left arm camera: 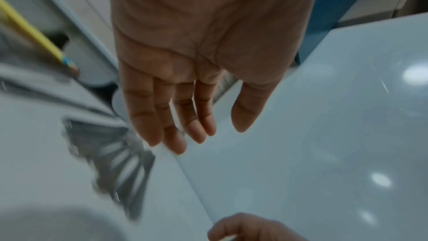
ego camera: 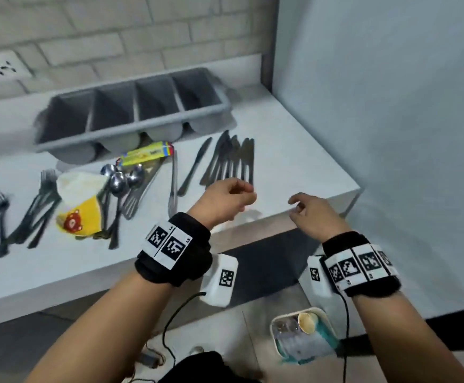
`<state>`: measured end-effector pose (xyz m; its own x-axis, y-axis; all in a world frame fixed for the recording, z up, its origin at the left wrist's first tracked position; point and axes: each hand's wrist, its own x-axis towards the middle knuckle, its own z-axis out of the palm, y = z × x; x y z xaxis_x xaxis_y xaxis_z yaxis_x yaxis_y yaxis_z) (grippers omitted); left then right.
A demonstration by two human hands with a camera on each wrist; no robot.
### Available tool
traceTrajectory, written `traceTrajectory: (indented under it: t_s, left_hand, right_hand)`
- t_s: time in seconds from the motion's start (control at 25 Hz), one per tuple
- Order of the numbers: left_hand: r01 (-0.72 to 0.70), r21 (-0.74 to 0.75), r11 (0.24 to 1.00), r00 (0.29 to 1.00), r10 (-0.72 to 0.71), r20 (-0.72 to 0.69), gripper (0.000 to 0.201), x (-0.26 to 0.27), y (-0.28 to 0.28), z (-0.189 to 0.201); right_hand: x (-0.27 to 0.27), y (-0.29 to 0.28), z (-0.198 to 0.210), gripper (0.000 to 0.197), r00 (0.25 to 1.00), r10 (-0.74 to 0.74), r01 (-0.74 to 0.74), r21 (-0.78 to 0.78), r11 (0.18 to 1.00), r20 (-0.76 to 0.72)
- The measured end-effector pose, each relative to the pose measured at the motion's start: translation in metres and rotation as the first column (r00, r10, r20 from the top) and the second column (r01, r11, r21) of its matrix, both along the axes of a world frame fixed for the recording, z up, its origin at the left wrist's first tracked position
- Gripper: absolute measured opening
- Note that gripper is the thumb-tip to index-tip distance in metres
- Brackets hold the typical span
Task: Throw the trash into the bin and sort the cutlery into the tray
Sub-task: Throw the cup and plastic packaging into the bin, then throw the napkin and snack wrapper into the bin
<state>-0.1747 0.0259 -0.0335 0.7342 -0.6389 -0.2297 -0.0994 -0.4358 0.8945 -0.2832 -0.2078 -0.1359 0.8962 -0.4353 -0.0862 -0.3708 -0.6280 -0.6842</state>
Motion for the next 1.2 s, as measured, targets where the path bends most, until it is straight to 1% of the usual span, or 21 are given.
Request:
traceTrajectory:
  t_s: [0.08,0.16,0.24,0.28,0.32,0.4,0.48,0.52,0.6,0.64,0.72,0.76,0.84,0.92,1.0,1.08,1.16,1.2]
  left_hand:
    - [-0.104,0.001,0.995,0.992,0.103,0.070,0.024,0.025,0.038,0.013]
    - [-0.206,0.039,0.978,0.956,0.193,0.222,0.021,0.054,0.081,0.015]
    - [-0.315,0.132,0.940,0.888,0.243,0.391,0.021,0.085,0.126,0.012]
    - [-0.366,0.186,0.912,0.860,0.254,0.443,0.024,0.098,0.148,0.009]
    - [-0.402,0.258,0.879,0.848,0.250,0.467,0.030,0.112,0.169,0.004]
    - [-0.414,0.440,0.797,0.869,0.202,0.451,0.054,0.132,0.201,-0.008]
    - [-0.411,0.594,0.692,0.898,0.194,0.395,0.081,0.149,0.228,-0.021]
    - [-0.406,0.645,0.648,0.906,0.194,0.376,0.091,0.156,0.239,-0.026]
    - [-0.383,0.707,0.594,0.919,0.170,0.355,0.107,0.169,0.257,-0.037]
    - [-0.370,0.726,0.579,0.924,0.144,0.355,0.113,0.176,0.264,-0.041]
    - [-0.360,0.746,0.559,0.921,0.085,0.381,0.121,0.184,0.275,-0.048]
    - [-0.360,0.744,0.563,0.920,0.080,0.385,0.121,0.188,0.279,-0.051]
    - [-0.367,0.713,0.598,0.923,0.141,0.357,0.118,0.192,0.285,-0.058]
    - [-0.382,0.660,0.647,0.923,0.228,0.311,0.110,0.197,0.290,-0.062]
    - [-0.406,0.609,0.681,0.914,0.309,0.264,0.097,0.203,0.295,-0.065]
    - [-0.383,0.615,0.689,0.923,0.307,0.231,0.081,0.207,0.301,-0.066]
    - [-0.334,0.613,0.716,0.942,0.267,0.202,0.053,0.209,0.308,-0.061]
    - [-0.334,0.580,0.743,0.942,0.276,0.189,0.042,0.212,0.311,-0.059]
  right_hand:
    - [0.034,0.017,0.012,0.028,0.996,0.076,-0.075,-0.032,0.997,0.047]
    - [0.072,0.042,0.025,0.028,0.985,0.165,-0.162,-0.050,0.985,0.052]
    - [0.111,0.070,0.036,0.024,0.971,0.234,-0.229,-0.083,0.970,0.055]
    - [0.130,0.084,0.039,0.021,0.963,0.258,-0.248,-0.127,0.960,0.070]
    - [0.149,0.098,0.041,0.019,0.955,0.283,-0.262,-0.187,0.947,0.092]
    - [0.186,0.118,0.044,0.020,0.944,0.315,-0.282,-0.251,0.926,0.100]
    - [0.224,0.137,0.050,0.023,0.940,0.339,-0.317,-0.263,0.911,0.041]
    - [0.243,0.144,0.052,0.023,0.936,0.351,-0.332,-0.282,0.900,0.017]
    - [0.278,0.156,0.052,0.023,0.932,0.362,-0.347,-0.333,0.877,-0.017]
    - [0.294,0.161,0.051,0.025,0.931,0.364,-0.351,-0.359,0.865,-0.035]
    - [0.318,0.169,0.046,0.032,0.917,0.380,-0.395,-0.423,0.815,-0.123]
    - [0.330,0.174,0.043,0.036,0.900,0.400,-0.434,-0.464,0.772,-0.175]
    - [0.347,0.183,0.040,0.045,0.855,0.443,-0.518,-0.507,0.689,-0.271]
    - [0.357,0.189,0.035,0.054,0.832,0.448,-0.555,-0.521,0.649,-0.328]
    - [0.362,0.193,0.030,0.061,0.838,0.413,-0.545,-0.550,0.633,-0.356]
    - [0.364,0.195,0.028,0.063,0.845,0.384,-0.534,-0.583,0.612,-0.371]
    - [0.369,0.198,0.029,0.056,0.858,0.363,-0.513,-0.606,0.608,-0.362]
    - [0.372,0.200,0.029,0.052,0.866,0.353,-0.500,-0.609,0.615,-0.355]
